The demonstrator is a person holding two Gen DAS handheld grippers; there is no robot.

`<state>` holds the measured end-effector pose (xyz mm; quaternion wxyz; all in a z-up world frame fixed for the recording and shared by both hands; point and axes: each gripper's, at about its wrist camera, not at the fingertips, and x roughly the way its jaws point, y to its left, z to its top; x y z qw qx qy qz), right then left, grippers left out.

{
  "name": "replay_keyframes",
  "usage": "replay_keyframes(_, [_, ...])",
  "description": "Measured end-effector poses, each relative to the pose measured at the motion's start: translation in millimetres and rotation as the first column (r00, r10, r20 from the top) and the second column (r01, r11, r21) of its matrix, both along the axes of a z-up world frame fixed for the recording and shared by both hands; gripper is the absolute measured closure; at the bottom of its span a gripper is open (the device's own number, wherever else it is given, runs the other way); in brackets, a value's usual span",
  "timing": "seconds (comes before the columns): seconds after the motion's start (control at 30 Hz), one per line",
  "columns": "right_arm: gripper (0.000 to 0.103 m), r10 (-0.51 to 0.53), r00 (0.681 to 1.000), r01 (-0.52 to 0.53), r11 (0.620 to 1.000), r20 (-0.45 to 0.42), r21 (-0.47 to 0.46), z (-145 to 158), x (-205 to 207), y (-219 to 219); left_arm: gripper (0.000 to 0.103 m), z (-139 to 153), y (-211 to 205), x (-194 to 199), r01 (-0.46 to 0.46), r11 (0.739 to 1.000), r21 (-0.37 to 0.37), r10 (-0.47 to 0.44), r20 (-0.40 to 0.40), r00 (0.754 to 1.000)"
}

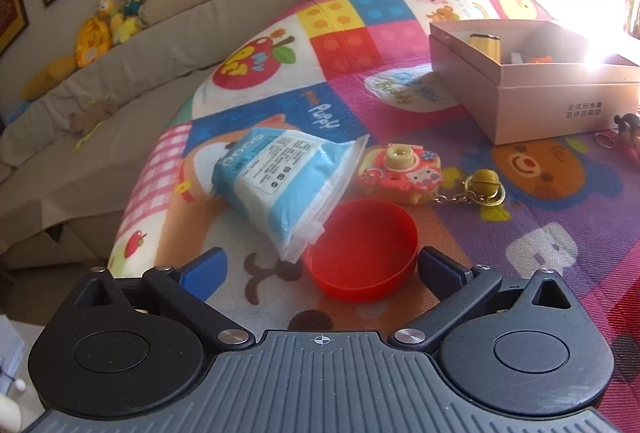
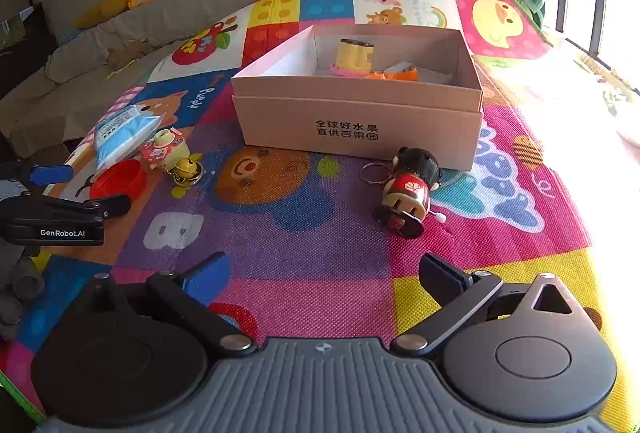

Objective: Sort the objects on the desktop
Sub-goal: 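Move the right gripper to the doll while the left gripper moves to the red bowl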

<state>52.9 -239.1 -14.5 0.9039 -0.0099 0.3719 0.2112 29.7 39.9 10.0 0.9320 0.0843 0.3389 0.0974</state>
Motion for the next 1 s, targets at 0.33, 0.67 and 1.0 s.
replay_keyframes(0.33, [0.0,-0.03,0.999,0.029,1.0,0.035,0.01,-5,-5,2,0.0,4,0,19,0.1,0.975,-0.198,-0.102,-0.004,0.995])
replay_keyframes(0.67, [0.0,-0.039,0.998,0.038,0.999,0.05,0.01,-6,-7,2,0.0,0,-15,9,0.316,0.887,-0.337,-0.338,-0.008,0.941])
replay_keyframes(1.0, [0.0,-0.041,0.998,0.04,0.999,0.054,0.004,-6,-8,2,0.0,-4,-18,13,0.181,0.944,-0.274,-0.196,-0.03,0.98])
